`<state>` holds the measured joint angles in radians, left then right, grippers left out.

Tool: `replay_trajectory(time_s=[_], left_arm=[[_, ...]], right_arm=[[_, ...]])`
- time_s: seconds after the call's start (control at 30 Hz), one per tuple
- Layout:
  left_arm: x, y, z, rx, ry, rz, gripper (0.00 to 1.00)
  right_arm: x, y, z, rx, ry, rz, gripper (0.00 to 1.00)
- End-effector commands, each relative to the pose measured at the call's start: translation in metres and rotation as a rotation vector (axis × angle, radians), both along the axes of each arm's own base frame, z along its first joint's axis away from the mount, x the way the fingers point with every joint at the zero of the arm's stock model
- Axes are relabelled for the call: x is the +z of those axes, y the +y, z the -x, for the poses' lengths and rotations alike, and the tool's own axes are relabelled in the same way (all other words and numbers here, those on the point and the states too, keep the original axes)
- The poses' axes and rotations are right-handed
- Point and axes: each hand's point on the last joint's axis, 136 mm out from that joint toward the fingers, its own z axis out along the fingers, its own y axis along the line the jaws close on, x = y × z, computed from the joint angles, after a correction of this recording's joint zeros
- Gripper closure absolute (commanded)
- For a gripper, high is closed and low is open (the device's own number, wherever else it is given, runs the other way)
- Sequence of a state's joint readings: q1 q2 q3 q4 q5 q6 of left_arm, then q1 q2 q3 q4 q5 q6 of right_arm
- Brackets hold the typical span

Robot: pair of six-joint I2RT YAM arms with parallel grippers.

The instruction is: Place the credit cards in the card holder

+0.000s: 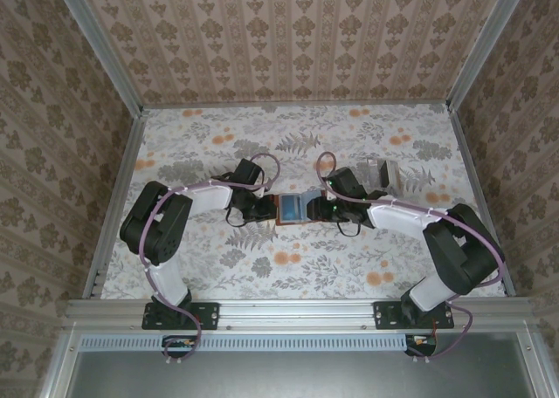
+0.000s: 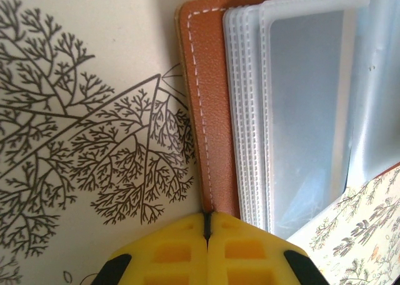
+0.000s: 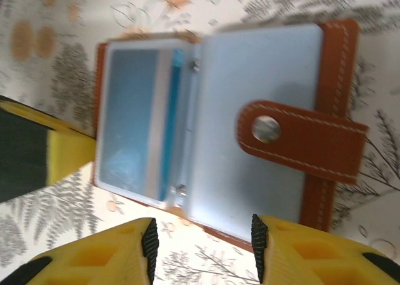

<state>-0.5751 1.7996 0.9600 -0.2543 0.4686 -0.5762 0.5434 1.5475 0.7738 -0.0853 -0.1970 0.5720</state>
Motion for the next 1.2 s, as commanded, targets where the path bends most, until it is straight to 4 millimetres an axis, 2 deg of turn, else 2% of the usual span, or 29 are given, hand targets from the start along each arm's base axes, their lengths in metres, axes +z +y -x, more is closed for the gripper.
replay_trajectory(time_s=[0.0, 0.23, 0.47, 0.8, 1.07, 1.17], left_arm=[[-0.032, 0.022, 0.018, 0.014, 0.070, -0.119, 1.00], [-0.032, 0.022, 0.019, 0.013, 0.069, -0.116, 1.00], [-0.033, 0.022, 0.020, 0.017, 0.068, -0.114, 1.00], [-0.034, 0.020, 0.019, 0.012, 0.069, -0.107, 1.00], [-0.035, 0.021, 0.020, 0.015, 0.072, -0.107, 1.00], [-0.035, 0.021, 0.020, 0.017, 0.073, -0.108, 1.00]], right_arm=[[-0.013, -0.008, 0.002, -0.028, 0.028, 0.039, 0.52], [-0.015, -0.001, -0.004, -0.016, 0.035, 0.033, 0.53], [-0.015, -0.021, -0.007, -0.073, 0.027, 0.136, 0.52], [-0.020, -0.008, -0.008, -0.049, 0.045, 0.100, 0.53], [-0.010, -0.022, -0.010, -0.069, 0.014, 0.185, 0.54], [-0.005, -0.017, -0.009, -0.049, 0.002, 0.175, 0.54]])
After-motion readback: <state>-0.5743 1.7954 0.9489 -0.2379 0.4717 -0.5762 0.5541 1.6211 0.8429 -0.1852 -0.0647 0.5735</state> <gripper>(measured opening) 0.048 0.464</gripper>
